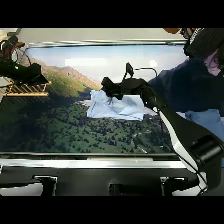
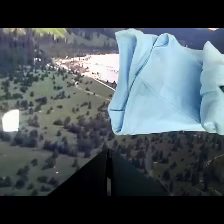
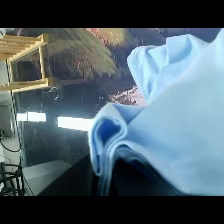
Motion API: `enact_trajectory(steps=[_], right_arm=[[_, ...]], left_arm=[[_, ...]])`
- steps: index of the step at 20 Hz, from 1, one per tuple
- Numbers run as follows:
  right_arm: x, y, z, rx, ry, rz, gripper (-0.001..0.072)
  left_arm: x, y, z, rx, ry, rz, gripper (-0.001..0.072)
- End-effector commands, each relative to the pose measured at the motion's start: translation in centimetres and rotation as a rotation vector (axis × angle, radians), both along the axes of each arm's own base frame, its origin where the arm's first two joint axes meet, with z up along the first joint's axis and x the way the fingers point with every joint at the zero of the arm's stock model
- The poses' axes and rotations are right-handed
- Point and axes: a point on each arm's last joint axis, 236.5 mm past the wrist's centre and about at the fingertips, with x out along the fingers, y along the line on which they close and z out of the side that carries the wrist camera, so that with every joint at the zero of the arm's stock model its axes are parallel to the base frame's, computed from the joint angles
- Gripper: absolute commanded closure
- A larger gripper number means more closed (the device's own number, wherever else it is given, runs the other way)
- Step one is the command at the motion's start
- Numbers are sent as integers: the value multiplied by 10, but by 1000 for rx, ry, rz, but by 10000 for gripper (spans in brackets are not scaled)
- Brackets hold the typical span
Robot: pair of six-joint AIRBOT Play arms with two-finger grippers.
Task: Fold the clothes and pants, and hang the long-sleeved shirts on hangers.
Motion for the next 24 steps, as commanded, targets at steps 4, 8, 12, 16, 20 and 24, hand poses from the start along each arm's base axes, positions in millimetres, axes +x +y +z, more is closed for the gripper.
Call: enact_trajectory(steps=[4, 8, 12, 16, 20, 24], right_arm=[[11, 13, -27, -2, -4, -42, 630], [7, 28, -38, 11, 12, -51, 547], [-8, 43, -27, 25, 14, -16, 339], [-2, 32, -2, 42, -25, -31, 216], [11, -38, 39, 25, -40, -26, 90], [14, -187, 52, -102, -38, 0, 65]], left_arm=[[-4, 0, -16, -10, 39, 4, 690], [-4, 0, -16, -11, 40, 4, 690], [-4, -1, -16, -11, 40, 4, 691], [-4, -1, -16, -11, 40, 4, 690], [-4, -1, -16, -11, 40, 4, 690], [-4, -1, -16, -11, 40, 4, 690]])
